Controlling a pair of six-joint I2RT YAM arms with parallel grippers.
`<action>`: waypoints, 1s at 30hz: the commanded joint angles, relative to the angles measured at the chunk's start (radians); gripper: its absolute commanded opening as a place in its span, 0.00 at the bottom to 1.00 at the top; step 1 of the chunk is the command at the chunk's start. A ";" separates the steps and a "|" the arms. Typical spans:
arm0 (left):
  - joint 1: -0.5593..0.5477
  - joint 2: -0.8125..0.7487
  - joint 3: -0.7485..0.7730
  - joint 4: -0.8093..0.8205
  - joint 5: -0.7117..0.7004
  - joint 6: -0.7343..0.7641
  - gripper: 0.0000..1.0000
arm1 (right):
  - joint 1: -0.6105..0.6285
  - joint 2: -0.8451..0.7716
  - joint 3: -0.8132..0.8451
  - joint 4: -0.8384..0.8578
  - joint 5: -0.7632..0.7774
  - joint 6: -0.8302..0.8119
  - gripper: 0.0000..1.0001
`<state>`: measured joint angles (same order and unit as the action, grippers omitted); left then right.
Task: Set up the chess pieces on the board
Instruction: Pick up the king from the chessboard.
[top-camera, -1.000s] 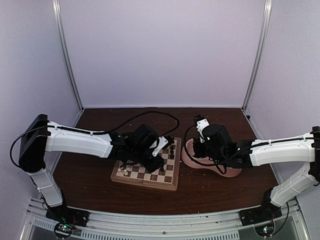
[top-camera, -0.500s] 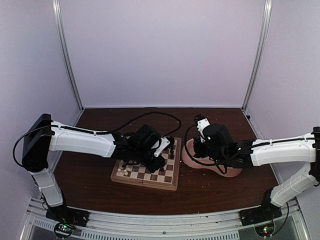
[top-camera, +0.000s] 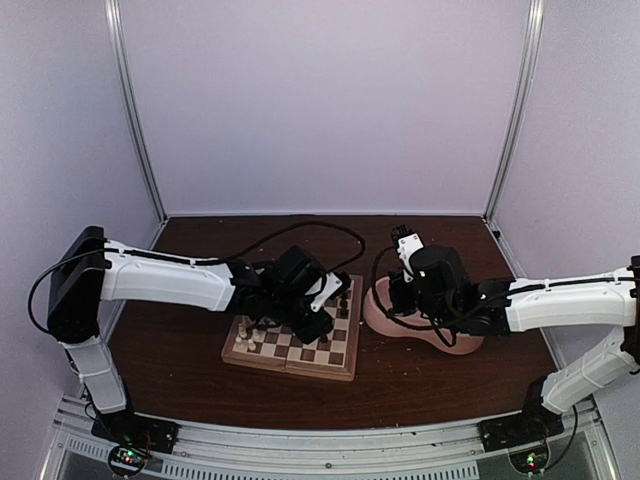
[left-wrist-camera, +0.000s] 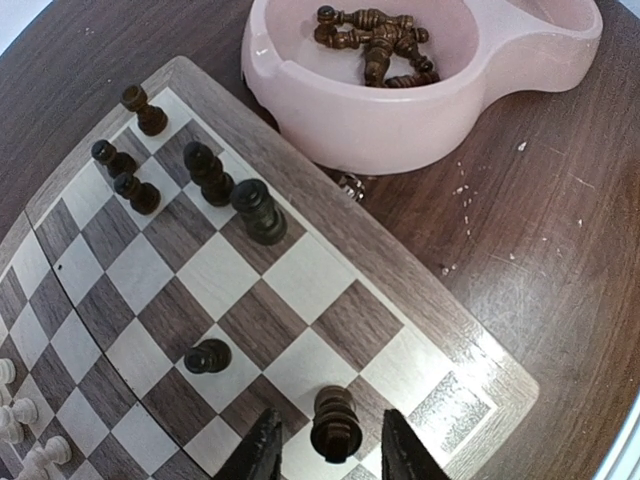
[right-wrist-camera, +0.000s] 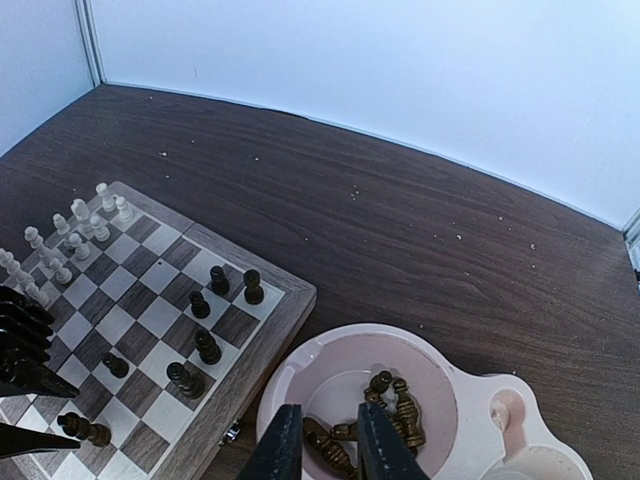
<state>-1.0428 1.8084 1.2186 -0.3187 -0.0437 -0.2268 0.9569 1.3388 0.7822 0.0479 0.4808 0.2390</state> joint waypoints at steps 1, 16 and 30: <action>-0.007 0.029 0.042 -0.024 0.010 -0.009 0.35 | -0.004 -0.025 0.008 -0.013 0.034 0.007 0.21; -0.008 0.037 0.062 -0.057 -0.001 -0.008 0.27 | -0.005 -0.046 -0.010 0.003 0.039 0.007 0.22; -0.008 0.043 0.066 -0.040 0.029 -0.008 0.18 | -0.006 -0.047 -0.010 0.007 0.041 0.005 0.23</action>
<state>-1.0447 1.8366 1.2568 -0.3740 -0.0326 -0.2298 0.9569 1.3090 0.7788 0.0494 0.4984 0.2394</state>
